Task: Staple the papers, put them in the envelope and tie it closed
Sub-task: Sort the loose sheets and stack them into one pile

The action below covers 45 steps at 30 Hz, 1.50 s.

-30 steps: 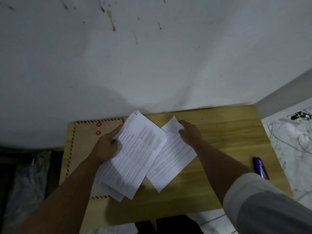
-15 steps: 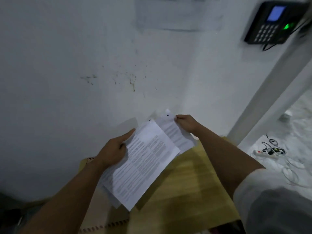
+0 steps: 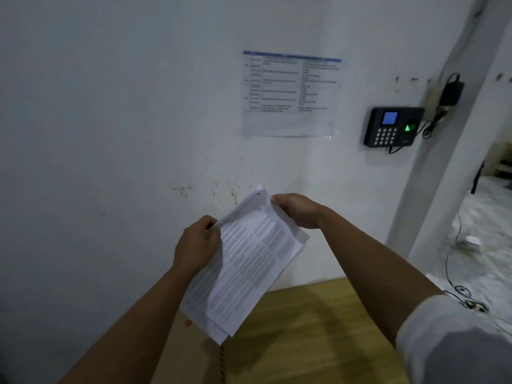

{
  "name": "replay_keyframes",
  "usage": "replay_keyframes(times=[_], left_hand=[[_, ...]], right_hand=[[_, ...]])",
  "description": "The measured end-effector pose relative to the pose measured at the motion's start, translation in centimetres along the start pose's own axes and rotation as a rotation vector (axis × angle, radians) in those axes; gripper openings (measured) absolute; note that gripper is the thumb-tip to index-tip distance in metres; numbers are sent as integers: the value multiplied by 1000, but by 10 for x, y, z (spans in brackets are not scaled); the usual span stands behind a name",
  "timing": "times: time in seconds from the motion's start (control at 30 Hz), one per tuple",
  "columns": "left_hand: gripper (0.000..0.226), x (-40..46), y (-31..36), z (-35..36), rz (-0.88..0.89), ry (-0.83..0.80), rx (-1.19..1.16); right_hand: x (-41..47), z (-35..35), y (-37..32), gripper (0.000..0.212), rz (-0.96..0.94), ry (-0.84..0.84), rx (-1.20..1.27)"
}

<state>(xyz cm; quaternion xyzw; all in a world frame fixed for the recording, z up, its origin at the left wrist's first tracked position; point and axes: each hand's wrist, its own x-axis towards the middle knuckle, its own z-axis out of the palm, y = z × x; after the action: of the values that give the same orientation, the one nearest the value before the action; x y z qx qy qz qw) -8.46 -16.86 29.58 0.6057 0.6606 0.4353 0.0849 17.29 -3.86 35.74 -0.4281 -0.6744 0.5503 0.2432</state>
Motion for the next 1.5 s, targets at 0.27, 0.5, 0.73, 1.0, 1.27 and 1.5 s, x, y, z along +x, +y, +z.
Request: replay_keyframes(times=[0.27, 0.5, 0.73, 1.0, 1.27, 1.5], left_hand=[[9, 0, 5, -17, -124, -19, -77], [11, 1, 11, -28, -148, -7, -128], [24, 1, 11, -31, -145, -91, -68], [19, -1, 21, -2, -152, -131, -194], [27, -10, 5, 63, -320, -42, -494], [14, -19, 0, 151, -414, -142, -458]], right_hand=[[-7, 7, -17, 43, -2, -94, 8], [-21, 14, -27, 26, -167, 53, -182], [-36, 2, -32, 24, -205, 96, -310], [-51, -23, -11, 28, -110, 261, -227], [-63, -24, 89, 35, 46, 325, 192], [-51, -14, 165, 26, 56, 507, 266]])
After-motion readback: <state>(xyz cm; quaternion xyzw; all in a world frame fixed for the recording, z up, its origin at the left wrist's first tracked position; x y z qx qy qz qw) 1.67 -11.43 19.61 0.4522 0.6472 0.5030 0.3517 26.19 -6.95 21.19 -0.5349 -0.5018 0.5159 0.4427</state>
